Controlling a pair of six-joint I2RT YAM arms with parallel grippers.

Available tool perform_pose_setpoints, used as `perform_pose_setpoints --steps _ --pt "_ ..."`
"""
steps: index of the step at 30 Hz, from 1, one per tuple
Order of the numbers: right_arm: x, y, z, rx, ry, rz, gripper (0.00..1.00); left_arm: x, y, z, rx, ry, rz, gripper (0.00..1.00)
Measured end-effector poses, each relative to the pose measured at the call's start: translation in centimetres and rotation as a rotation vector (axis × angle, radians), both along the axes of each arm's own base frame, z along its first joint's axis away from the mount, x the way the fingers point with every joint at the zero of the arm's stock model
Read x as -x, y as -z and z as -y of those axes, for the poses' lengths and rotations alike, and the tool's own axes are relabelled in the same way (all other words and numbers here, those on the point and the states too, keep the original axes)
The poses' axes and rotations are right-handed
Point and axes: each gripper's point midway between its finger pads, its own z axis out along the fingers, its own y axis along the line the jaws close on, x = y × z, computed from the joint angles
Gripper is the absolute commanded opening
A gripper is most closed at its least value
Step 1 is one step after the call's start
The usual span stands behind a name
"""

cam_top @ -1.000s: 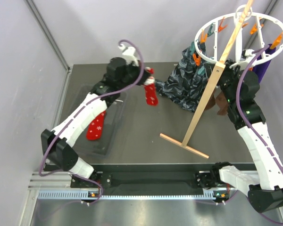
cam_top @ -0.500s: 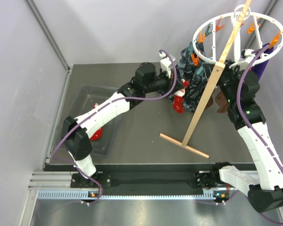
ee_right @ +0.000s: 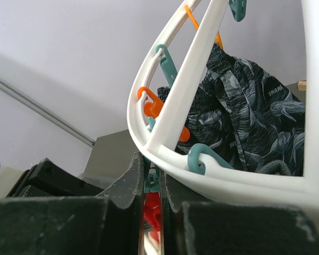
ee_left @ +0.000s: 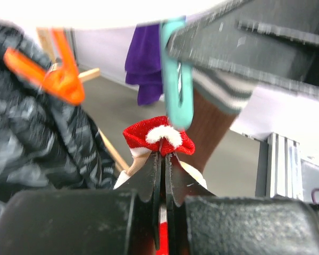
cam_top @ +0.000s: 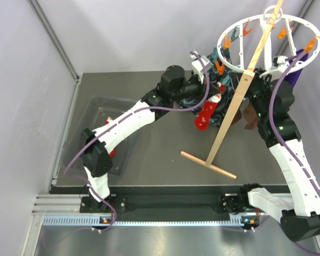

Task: Clip the socks to the hanger
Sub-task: Clamp the sock onto the hanger.

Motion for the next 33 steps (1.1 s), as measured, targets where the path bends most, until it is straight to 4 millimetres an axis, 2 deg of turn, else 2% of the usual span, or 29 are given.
perform_pose_setpoints --steps 5,9,15,33 --pt "0.2 -0.1 0.0 0.000 -0.003 0.002 0.00 -0.2 -0.2 1.7 -0.025 -0.003 -0.005 0.00" --pt "0.3 -0.2 0.0 0.004 -0.002 0.005 0.00 -0.2 0.4 2.2 -0.056 -0.005 -0.021 0.00" --pt "0.3 0.2 0.1 0.009 -0.002 0.000 0.00 -0.3 1.2 2.1 -0.105 -0.028 -0.031 0.00" --pt "0.3 0.5 0.1 0.018 -0.001 -0.003 0.00 -0.2 1.2 2.2 -0.124 -0.054 -0.014 0.00"
